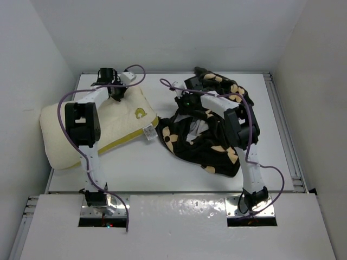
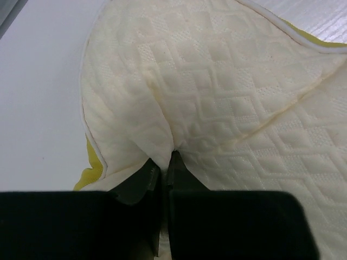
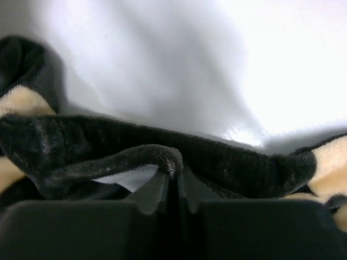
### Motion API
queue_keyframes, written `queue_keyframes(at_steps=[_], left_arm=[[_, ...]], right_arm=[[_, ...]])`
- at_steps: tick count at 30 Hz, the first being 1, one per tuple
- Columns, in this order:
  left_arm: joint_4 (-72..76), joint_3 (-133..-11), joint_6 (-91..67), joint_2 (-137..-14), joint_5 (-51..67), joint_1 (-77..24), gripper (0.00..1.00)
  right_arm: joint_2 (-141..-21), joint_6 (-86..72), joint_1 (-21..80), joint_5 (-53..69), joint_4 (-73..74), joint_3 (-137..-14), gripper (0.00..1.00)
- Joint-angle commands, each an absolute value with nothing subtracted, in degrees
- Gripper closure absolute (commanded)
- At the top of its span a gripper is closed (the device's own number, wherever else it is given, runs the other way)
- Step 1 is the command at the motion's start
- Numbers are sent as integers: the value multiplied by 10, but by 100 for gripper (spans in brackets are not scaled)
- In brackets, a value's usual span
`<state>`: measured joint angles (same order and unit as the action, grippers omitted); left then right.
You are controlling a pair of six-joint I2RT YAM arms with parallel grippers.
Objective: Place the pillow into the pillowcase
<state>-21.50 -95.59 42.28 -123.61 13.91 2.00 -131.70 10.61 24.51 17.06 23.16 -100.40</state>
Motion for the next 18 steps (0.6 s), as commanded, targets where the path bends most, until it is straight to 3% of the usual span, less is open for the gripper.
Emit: queue_keyframes(at_steps=[1,2,6,13,18], left_arm=[[-281,-909,458,-1252,174,26,100],[-286,-894,461,-1243,179,25,100],[-315,-881,480,-1186,216,18,100],[-412,-897,529,-1043,283,-34,100],[-503,-914,538,-993,298,-83,100]], right_arm=[[-1268,67,238,149,180,-1003,96],[-1260,59,234,148,176,-999,100],[-1203,5,216,112,125,-959,100],[-1090,-317,145,-44,-20,-832,100],[-1087,-340,132,-66,-11,-829,100]])
